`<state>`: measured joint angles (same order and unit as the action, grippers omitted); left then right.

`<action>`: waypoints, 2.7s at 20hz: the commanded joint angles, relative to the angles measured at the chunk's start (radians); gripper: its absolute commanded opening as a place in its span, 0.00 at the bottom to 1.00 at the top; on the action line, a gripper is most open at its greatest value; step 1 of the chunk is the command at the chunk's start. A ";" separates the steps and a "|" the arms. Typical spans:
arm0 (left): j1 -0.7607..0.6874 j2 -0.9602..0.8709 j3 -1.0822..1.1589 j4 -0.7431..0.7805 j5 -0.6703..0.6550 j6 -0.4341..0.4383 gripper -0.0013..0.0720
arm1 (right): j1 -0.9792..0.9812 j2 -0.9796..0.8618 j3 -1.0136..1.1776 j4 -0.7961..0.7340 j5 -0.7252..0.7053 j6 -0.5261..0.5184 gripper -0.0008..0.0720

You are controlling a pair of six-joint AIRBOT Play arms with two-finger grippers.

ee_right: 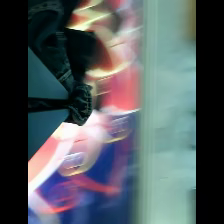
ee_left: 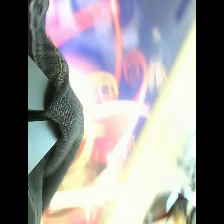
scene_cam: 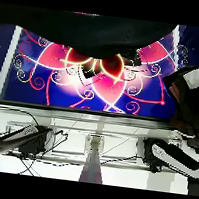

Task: Fold the clothes and pants, and hang the long-sleeved shirts on hangers.

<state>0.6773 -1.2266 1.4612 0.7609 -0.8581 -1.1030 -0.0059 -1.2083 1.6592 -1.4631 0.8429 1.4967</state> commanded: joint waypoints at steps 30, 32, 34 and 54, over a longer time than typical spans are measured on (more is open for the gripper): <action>0.044 -0.094 -0.185 0.802 0.008 -0.124 0.04 | -0.055 0.557 -0.974 -0.024 -0.073 -0.290 0.05; -0.069 -0.096 -0.016 0.802 0.142 -0.179 0.03 | -0.056 0.526 -0.900 -0.035 -0.334 -0.227 0.05; -0.155 -0.098 0.139 0.802 0.230 -0.192 0.03 | -0.056 0.441 -0.736 -0.037 -0.360 -0.224 0.05; 0.101 -0.183 -0.520 1.136 -0.094 -0.137 0.04 | -0.055 0.325 -1.010 -0.046 0.453 -0.265 0.05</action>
<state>0.7277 -1.3983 0.9760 1.7985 -0.9585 -1.2461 -0.0616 -0.8837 0.6563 -1.5063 1.2381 1.2789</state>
